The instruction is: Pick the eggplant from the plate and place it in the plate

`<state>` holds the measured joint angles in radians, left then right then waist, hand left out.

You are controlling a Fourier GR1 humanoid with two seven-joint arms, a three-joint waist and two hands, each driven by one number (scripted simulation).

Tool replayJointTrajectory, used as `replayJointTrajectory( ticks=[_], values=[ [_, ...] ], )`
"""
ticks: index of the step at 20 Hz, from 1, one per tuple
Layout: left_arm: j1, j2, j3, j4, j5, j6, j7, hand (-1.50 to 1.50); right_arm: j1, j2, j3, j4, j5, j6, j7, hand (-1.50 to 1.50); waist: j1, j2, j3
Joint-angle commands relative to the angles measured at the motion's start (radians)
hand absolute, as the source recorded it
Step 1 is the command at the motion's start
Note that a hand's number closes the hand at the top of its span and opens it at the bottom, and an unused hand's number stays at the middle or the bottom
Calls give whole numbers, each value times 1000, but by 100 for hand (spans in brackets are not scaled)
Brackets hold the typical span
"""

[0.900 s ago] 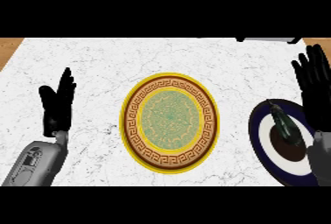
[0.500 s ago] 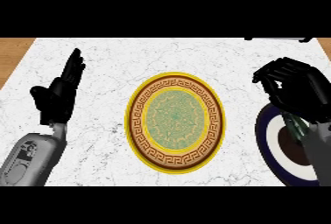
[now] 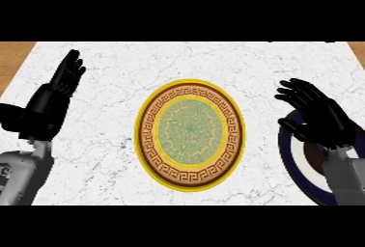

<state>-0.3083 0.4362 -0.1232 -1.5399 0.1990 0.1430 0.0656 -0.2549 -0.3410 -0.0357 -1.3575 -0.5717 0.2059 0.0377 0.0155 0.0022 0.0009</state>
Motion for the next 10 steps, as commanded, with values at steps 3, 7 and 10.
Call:
replayJointTrajectory(
  ticks=[3, 7, 10],
  values=[
    [-14, 15, 46, -37, 24, -39, 53, 0, -70, -84, -173, 55, -120, 29, 30, -150, -13, -3, -1],
    [19, 9, 61, 11, 11, -68, -24, 0, -94, -253, -222, 198, -73, 188, -2, -150, -13, 2, -1],
    [21, -4, 44, -35, 12, -57, 8, 0, -140, -353, -136, 238, 28, 253, 74, -150, 2, 3, 0]
  ],
)
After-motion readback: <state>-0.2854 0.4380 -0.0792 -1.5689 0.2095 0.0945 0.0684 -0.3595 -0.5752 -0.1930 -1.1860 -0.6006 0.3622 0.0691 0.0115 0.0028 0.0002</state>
